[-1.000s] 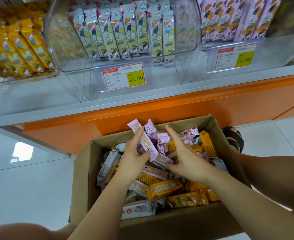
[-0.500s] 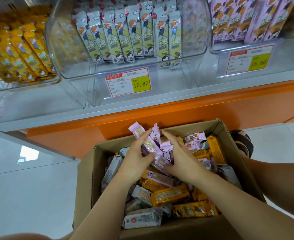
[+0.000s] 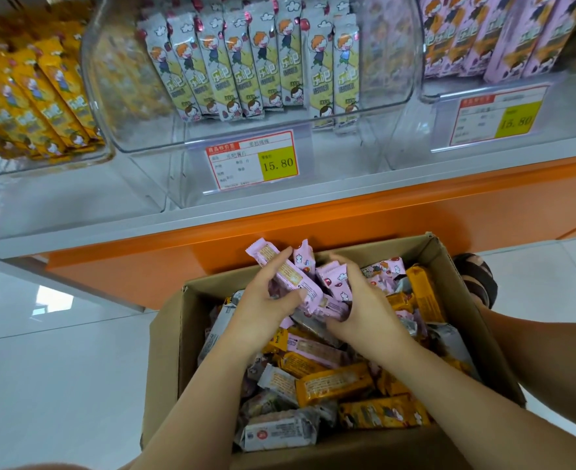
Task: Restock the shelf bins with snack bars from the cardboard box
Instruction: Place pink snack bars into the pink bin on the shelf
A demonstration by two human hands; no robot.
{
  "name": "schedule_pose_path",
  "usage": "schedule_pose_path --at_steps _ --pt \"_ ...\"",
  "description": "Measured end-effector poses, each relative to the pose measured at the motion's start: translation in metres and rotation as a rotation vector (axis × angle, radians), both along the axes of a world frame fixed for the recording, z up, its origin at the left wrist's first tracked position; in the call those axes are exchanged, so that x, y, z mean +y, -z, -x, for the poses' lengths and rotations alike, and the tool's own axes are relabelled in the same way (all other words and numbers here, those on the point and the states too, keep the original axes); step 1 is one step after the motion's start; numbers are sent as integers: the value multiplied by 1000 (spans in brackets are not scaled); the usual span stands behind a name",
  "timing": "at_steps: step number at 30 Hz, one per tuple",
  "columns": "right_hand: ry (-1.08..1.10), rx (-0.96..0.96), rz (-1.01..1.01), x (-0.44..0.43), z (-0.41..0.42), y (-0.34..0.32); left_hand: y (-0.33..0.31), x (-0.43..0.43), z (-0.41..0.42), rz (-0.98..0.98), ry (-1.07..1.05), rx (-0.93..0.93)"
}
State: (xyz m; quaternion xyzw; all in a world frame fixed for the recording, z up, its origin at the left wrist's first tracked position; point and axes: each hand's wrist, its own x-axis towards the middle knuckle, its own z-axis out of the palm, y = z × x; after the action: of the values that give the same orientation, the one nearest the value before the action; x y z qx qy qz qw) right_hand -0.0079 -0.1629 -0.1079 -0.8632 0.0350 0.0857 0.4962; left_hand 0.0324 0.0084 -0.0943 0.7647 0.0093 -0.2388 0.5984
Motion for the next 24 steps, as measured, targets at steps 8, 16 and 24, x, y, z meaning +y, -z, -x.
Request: schedule_pose_path --at_steps 8,16,24 --pt "-51 8 -117 -15 -10 -16 -8 -6 -13 77 45 146" --pt "-174 79 -125 -27 -26 -30 -16 -13 -10 85 29 161" --pt "-188 -26 -90 -30 7 -83 -66 -11 24 176 56 35"
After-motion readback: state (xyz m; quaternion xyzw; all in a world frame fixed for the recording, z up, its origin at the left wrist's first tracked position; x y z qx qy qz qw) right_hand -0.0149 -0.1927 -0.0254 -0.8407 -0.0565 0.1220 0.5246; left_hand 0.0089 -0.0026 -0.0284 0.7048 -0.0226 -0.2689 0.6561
